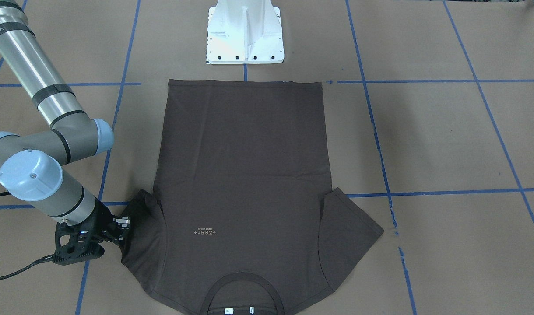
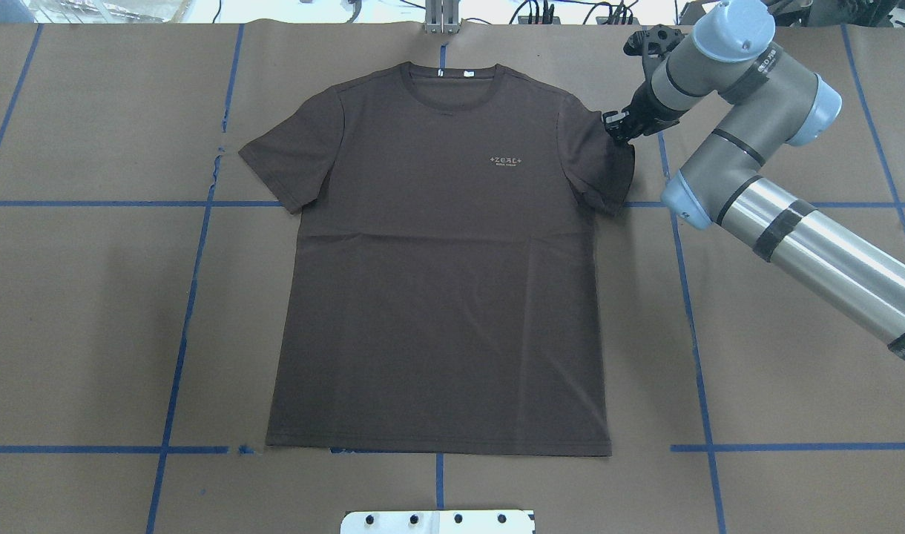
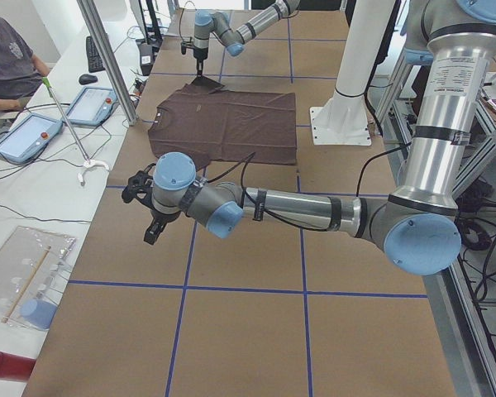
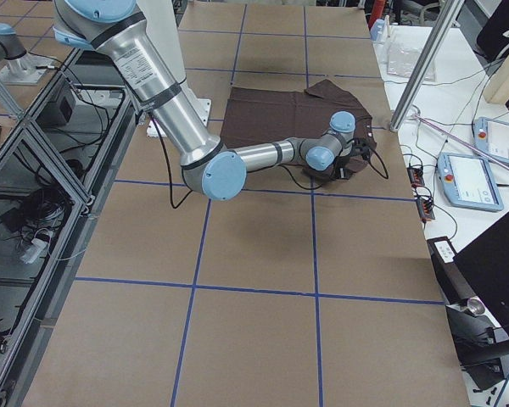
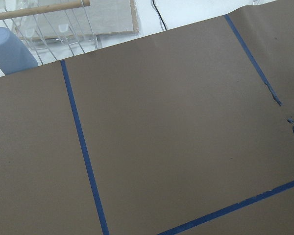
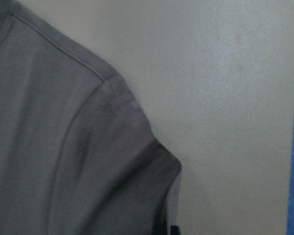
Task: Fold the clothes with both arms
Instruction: 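Grasp the sleeve with the right gripper and fold it inward onto the shirt body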
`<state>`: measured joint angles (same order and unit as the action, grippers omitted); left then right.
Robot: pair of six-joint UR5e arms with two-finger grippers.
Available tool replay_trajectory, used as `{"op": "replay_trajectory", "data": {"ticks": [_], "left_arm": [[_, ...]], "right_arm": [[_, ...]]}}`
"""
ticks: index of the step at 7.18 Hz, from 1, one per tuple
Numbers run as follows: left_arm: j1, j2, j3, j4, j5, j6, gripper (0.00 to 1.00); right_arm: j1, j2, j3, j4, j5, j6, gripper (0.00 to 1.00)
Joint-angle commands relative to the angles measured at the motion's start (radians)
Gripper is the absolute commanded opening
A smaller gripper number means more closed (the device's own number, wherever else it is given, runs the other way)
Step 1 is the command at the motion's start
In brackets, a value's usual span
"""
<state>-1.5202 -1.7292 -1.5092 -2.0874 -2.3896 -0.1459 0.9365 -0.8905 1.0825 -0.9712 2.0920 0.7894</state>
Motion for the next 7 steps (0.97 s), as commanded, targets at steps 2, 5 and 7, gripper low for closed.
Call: {"op": "replay_trajectory", "data": {"ticks": [2, 5, 7], "left_arm": [[0.0, -0.016, 0.027, -0.002, 0.0, 0.002, 1.0], [0.0, -0.021, 0.038, -0.003, 0.0, 0.003, 1.0], [0.0, -0.023, 0.04, -0.003, 0.0, 0.0, 1.0]], "right_arm": [[-0.022, 0.111, -0.001, -0.036, -0.038, 0.042, 0.0], [-0.135, 0.182, -0.032, -0.043, -0.22, 0.077, 0.0], [-0.192, 0.214, -0.067, -0.038, -0.308, 0.091, 0.99]]}}
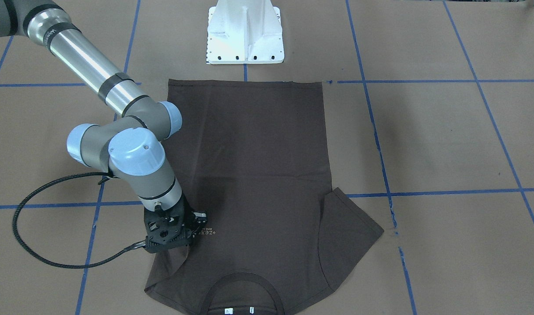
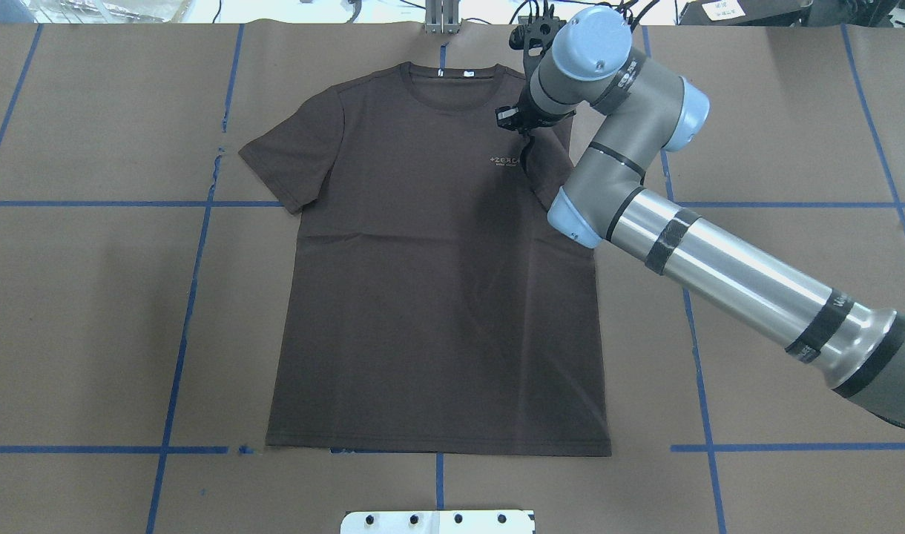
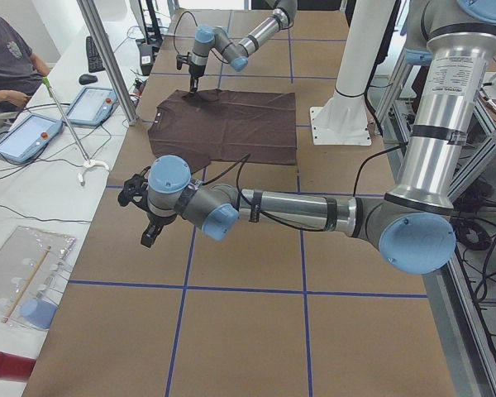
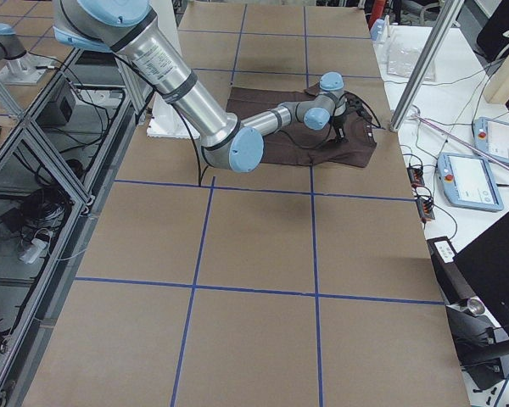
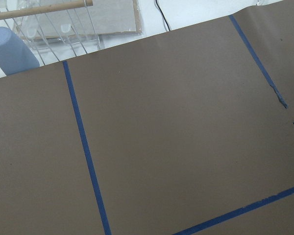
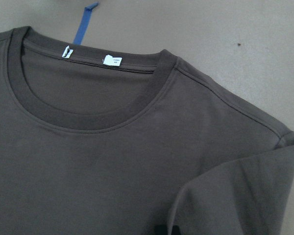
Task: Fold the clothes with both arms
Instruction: 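Grasp the sleeve with the right gripper and fold it inward onto the shirt body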
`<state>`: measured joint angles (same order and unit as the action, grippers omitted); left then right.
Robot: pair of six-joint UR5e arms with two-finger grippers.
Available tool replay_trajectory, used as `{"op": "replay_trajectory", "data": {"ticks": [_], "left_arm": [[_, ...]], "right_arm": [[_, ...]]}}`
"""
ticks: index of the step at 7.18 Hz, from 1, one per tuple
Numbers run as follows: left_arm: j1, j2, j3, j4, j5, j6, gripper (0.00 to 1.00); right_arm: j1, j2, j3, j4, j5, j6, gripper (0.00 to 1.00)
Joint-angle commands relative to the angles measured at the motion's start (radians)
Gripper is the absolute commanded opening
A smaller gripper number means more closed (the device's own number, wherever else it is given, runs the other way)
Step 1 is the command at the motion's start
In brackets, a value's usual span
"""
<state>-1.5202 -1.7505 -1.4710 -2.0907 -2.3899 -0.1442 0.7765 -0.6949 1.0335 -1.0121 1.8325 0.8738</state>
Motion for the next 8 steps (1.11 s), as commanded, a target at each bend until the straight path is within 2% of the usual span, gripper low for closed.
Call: {"op": "replay_trajectory", "data": {"ticks": [1, 3, 5, 6, 7, 8], "left_arm": [[0.0, -0.004, 0.001, 0.0, 0.0, -0.002, 1.0], [0.0, -0.006, 0.014, -0.002, 0.002, 0.002, 1.0], [0.005, -0.07, 0.053, -0.005, 0.002, -0.056, 1.0], [0.062, -0.14, 0.072, -0.005, 0.006, -0.199, 1.0], [0.151, -0.179, 0.072, -0.03, 0.021, -0.339, 1.0], [0.237, -0.199, 0.063, -0.093, 0.111, -0.488, 1.0]], "right_arm": [[-0.031, 0.023, -0.018, 0.004, -0.048, 0.008, 1.0], [-0.031, 0.029, -0.016, 0.004, -0.047, 0.02, 1.0], [-0.022, 0.038, -0.016, -0.003, -0.018, 0.097, 1.0], [0.004, 0.031, 0.0, -0.066, 0.073, 0.102, 1.0], [0.042, 0.006, 0.084, -0.217, 0.155, 0.087, 1.0], [0.079, -0.033, 0.183, -0.367, 0.222, 0.082, 1.0]]}}
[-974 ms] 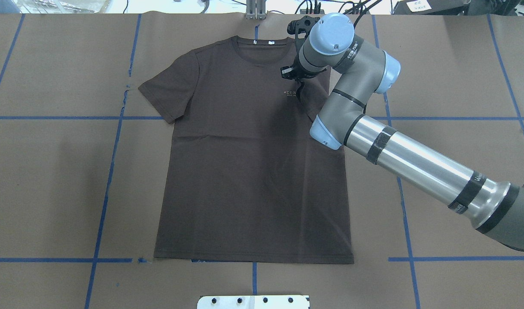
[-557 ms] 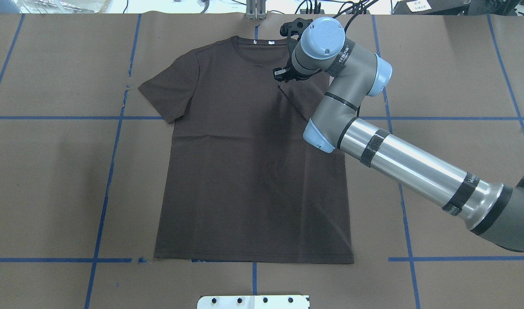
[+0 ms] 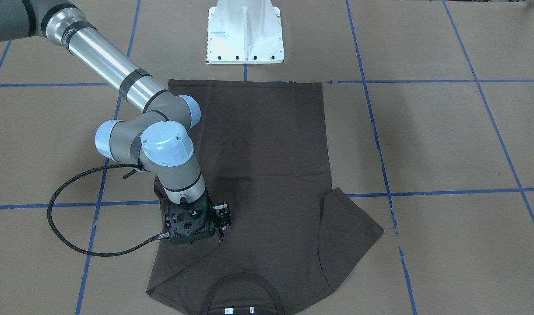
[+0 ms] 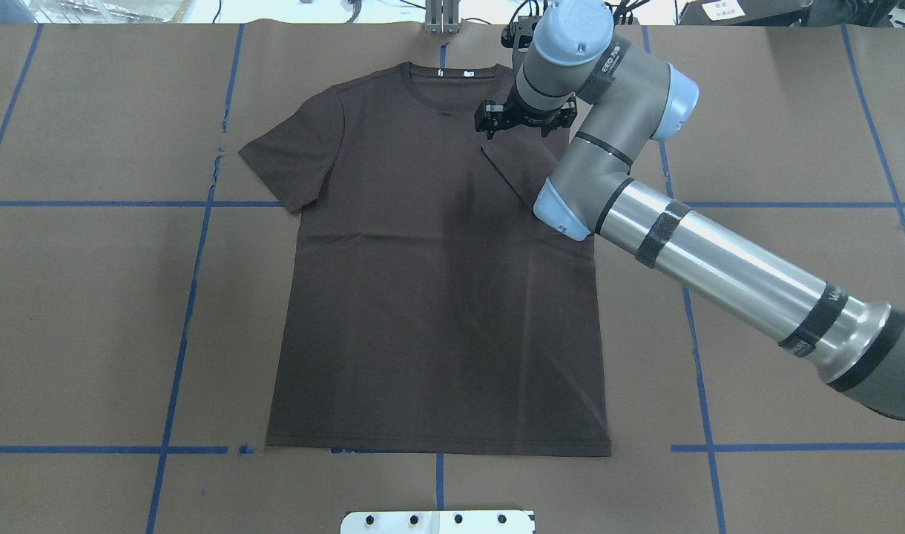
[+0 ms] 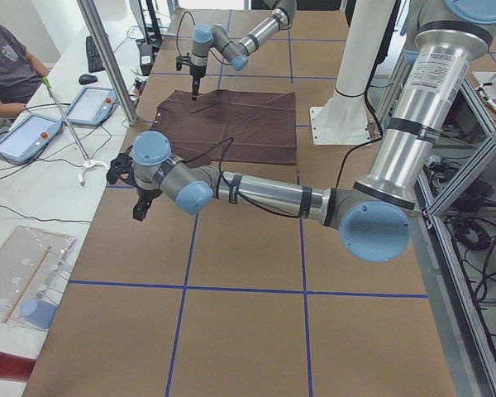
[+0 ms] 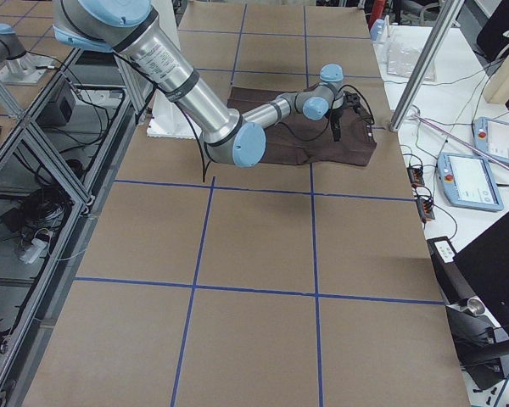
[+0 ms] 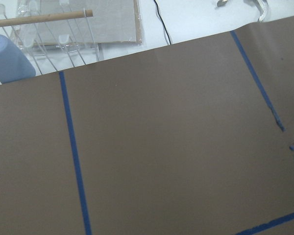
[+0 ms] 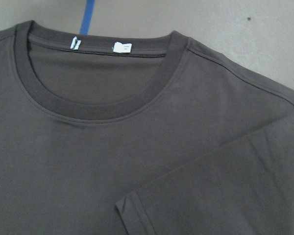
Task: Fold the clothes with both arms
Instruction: 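Grasp the sleeve with the right gripper and fold it inward onto the shirt body, then lift the right gripper off the folded sleeve while the left arm approaches the shirt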
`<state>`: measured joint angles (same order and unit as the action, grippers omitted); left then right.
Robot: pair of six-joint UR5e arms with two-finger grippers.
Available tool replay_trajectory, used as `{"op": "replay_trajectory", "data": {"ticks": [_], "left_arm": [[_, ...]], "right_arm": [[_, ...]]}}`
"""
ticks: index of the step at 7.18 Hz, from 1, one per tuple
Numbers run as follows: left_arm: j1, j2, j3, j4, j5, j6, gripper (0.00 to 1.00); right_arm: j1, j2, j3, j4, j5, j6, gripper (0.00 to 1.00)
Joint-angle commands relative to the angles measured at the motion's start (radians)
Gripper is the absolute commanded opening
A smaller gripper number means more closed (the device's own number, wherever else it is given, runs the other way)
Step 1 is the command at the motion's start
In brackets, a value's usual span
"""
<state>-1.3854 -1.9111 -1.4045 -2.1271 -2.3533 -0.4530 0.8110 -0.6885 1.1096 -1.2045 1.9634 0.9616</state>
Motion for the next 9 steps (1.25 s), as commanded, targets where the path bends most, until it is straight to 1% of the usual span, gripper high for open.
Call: {"op": "replay_trajectory", "data": {"ticks": [1, 2, 3, 4, 5, 6, 7, 9], "left_arm": [[0.232, -0.08, -0.001, -0.072, 0.204, -0.317, 1.0], [0.318, -0.121, 0.005, -0.076, 0.286, -0.419, 1.0], [0.401, -0.144, 0.007, -0.092, 0.407, -0.529, 1.0], [0.448, -0.149, 0.018, -0.103, 0.493, -0.591, 1.0], [0.486, -0.169, 0.086, -0.173, 0.532, -0.619, 1.0], [0.523, -0.175, 0.142, -0.23, 0.613, -0.665, 0.99], [0.558, -0.187, 0.166, -0.235, 0.665, -0.67, 0.99], [0.572, -0.195, 0.188, -0.238, 0.678, -0.674, 0.99]], "right_arm": [[0.072, -0.092, 0.206, -0.273, 0.127, -0.006, 1.0], [0.086, -0.156, 0.304, -0.323, 0.141, -0.024, 1.0], [0.103, -0.192, 0.362, -0.363, 0.173, -0.093, 1.0], [0.12, -0.204, 0.371, -0.384, 0.207, -0.118, 1.0], [0.128, -0.222, 0.39, -0.391, 0.212, -0.16, 1.0], [0.131, -0.23, 0.397, -0.391, 0.218, -0.176, 1.0], [0.129, -0.227, 0.398, -0.386, 0.213, -0.175, 1.0], [0.122, -0.229, 0.398, -0.382, 0.207, -0.161, 1.0]]}}
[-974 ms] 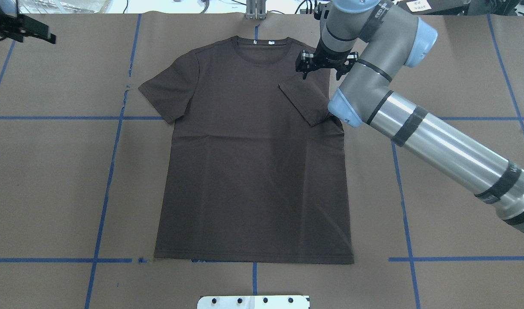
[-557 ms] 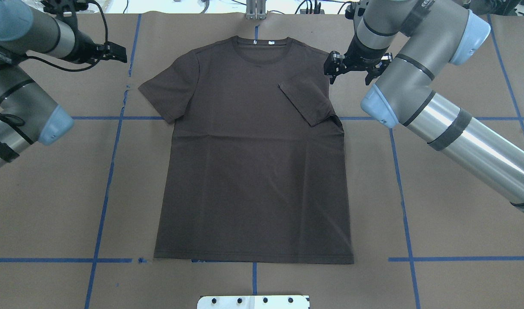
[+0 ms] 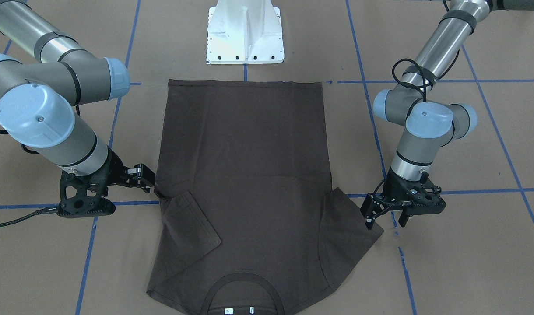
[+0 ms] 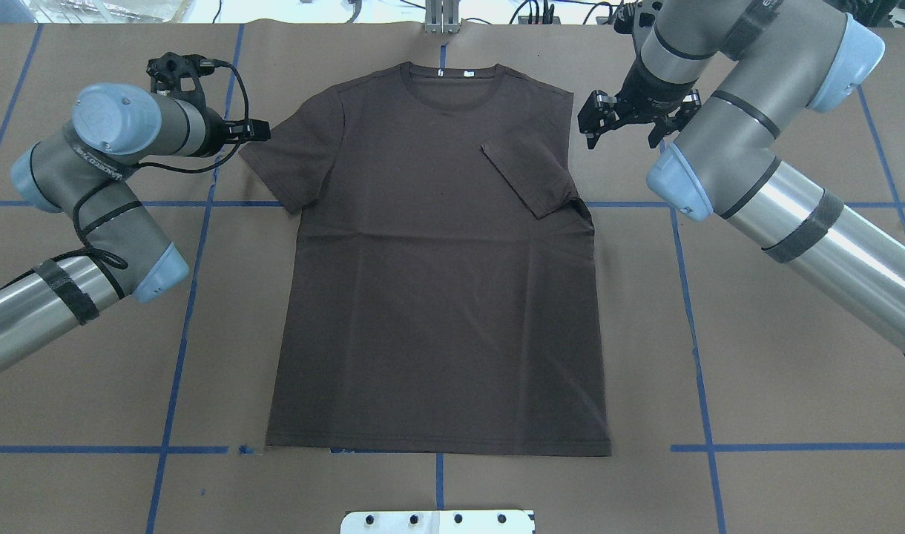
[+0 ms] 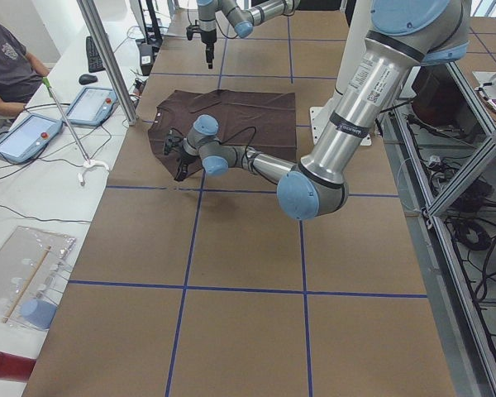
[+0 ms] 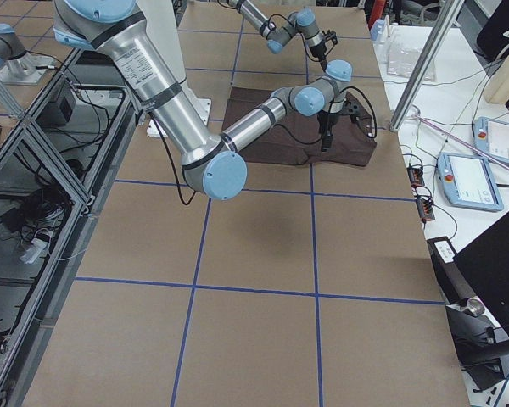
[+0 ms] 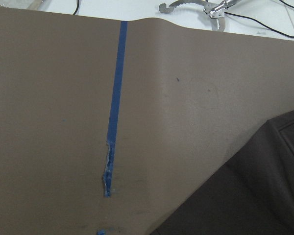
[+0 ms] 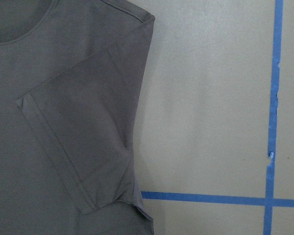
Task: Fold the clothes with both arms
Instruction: 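Lift the right gripper off the folded sleeve while the left arm approaches the shirt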
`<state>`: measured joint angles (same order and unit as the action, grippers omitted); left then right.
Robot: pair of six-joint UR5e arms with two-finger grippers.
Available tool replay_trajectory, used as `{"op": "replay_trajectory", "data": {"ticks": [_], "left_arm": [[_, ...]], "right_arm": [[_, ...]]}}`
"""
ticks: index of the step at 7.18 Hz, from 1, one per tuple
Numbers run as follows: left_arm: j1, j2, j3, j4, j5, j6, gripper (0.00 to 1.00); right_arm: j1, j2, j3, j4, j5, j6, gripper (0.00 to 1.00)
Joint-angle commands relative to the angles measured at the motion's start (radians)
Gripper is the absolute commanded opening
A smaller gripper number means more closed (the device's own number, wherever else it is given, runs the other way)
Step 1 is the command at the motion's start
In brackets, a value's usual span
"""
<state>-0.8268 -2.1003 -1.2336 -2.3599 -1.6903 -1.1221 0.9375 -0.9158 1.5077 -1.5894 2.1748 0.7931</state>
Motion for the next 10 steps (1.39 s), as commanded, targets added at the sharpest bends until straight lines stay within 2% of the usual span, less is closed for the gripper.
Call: {"op": "replay_trajectory", "data": {"ticks": [1, 2, 8, 9, 10], "left_arm": [[0.017, -0.023, 0.041, -0.005, 0.026, -0.005, 0.99], [0.018, -0.041, 0.075, -0.005, 0.026, -0.004, 0.99], [0.021, -0.052, 0.114, -0.022, 0.027, -0.002, 0.99], [0.021, -0.05, 0.115, -0.022, 0.027, -0.002, 0.98], [0.023, -0.052, 0.115, -0.022, 0.027, -0.004, 0.9]], "right_arm": [[-0.006, -0.002, -0.001, 0.006, -0.004, 0.008, 1.0], [-0.008, 0.0, -0.004, 0.006, -0.006, 0.009, 1.0], [-0.016, 0.0, -0.012, 0.011, -0.007, 0.009, 1.0], [-0.016, 0.002, -0.012, 0.011, -0.007, 0.009, 1.0], [-0.016, 0.002, -0.012, 0.011, -0.007, 0.009, 1.0]]}}
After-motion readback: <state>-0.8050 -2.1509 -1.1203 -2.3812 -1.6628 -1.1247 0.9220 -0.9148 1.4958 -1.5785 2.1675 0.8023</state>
